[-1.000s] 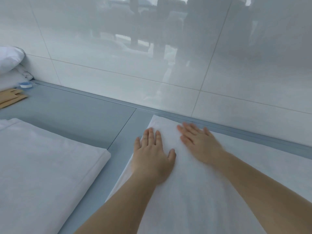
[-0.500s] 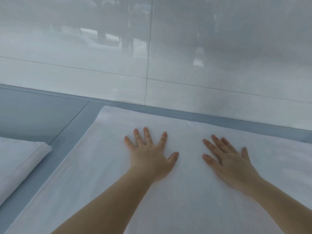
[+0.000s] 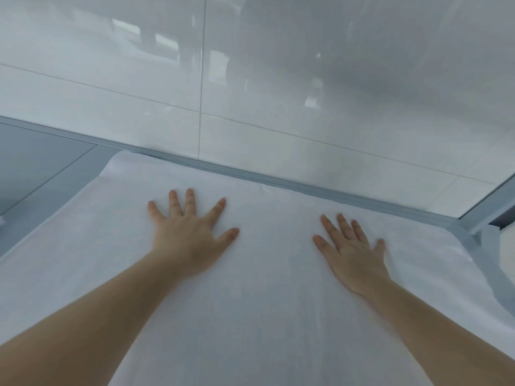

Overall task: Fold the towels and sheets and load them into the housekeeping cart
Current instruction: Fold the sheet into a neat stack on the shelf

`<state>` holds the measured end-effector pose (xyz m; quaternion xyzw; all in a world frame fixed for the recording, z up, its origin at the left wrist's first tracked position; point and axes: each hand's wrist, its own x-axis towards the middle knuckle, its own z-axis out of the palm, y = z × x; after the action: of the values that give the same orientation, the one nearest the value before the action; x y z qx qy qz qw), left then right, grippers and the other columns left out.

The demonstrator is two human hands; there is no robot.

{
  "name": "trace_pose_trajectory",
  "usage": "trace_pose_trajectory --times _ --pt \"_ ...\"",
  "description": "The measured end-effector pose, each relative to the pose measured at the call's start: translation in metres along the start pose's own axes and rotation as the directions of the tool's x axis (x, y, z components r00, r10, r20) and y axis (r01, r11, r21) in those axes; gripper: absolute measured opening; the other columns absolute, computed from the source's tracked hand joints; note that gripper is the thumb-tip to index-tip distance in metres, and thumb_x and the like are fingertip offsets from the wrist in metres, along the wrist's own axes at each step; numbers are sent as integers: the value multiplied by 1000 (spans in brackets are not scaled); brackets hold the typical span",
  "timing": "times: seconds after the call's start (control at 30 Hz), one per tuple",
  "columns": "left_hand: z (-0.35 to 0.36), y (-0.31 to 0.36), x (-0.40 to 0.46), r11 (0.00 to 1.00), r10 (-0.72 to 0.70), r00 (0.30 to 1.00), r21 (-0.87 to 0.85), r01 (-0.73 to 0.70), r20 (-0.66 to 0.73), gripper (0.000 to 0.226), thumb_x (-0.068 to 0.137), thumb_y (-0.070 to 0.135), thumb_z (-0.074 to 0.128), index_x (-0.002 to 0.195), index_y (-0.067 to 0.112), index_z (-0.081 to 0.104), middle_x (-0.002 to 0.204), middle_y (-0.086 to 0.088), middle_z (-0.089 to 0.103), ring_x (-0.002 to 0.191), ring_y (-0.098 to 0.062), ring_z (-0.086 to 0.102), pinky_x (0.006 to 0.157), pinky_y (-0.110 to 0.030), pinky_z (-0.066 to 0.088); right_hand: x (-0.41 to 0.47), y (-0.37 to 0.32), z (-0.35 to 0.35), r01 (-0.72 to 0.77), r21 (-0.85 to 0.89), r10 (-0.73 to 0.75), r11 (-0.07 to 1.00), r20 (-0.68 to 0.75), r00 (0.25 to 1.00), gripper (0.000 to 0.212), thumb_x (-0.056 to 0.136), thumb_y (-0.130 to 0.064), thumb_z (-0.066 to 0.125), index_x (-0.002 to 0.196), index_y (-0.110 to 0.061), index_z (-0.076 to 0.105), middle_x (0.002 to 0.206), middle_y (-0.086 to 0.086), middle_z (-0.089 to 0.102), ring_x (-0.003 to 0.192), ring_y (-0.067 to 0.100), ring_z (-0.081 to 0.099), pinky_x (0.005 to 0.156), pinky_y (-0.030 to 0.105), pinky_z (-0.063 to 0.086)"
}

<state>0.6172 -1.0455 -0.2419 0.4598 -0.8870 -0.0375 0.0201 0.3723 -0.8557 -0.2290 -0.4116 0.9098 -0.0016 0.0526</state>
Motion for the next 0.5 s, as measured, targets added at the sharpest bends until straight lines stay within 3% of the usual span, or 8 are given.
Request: trace_pose_trajectory --times 0.27,0.4,0.5 --pt "-7 4 33 1000 -14 1000 9 14 7 80 74 84 0 146 51 -8 161 -14 -8 145 -41 -11 107 -69 -8 44 -2 -6 13 14 -13 1000 7 1000 67 81 -78 4 143 -58 -4 159 -19 -8 147 10 -7 113 60 -3" --pt "-8 6 43 1000 -22 1000 14 22 -4 79 76 84 1 147 50 -7 161 -14 -7 146 -41 -10 107 -70 -7 56 -23 -15 -20 52 21 998 -23 1000 57 94 -64 16 148 -49 5 161 -13 0 148 16 -2 113 63 -1" --pt "-5 6 43 1000 -19 1000 14 19 -7 80 74 84 0 147 51 -6 161 -14 -6 146 -41 -10 107 -69 -8 49 -94 -7 215 98 -201 972 -140 970 52 99 -50 26 150 -41 16 160 -13 8 148 12 1 113 62 0"
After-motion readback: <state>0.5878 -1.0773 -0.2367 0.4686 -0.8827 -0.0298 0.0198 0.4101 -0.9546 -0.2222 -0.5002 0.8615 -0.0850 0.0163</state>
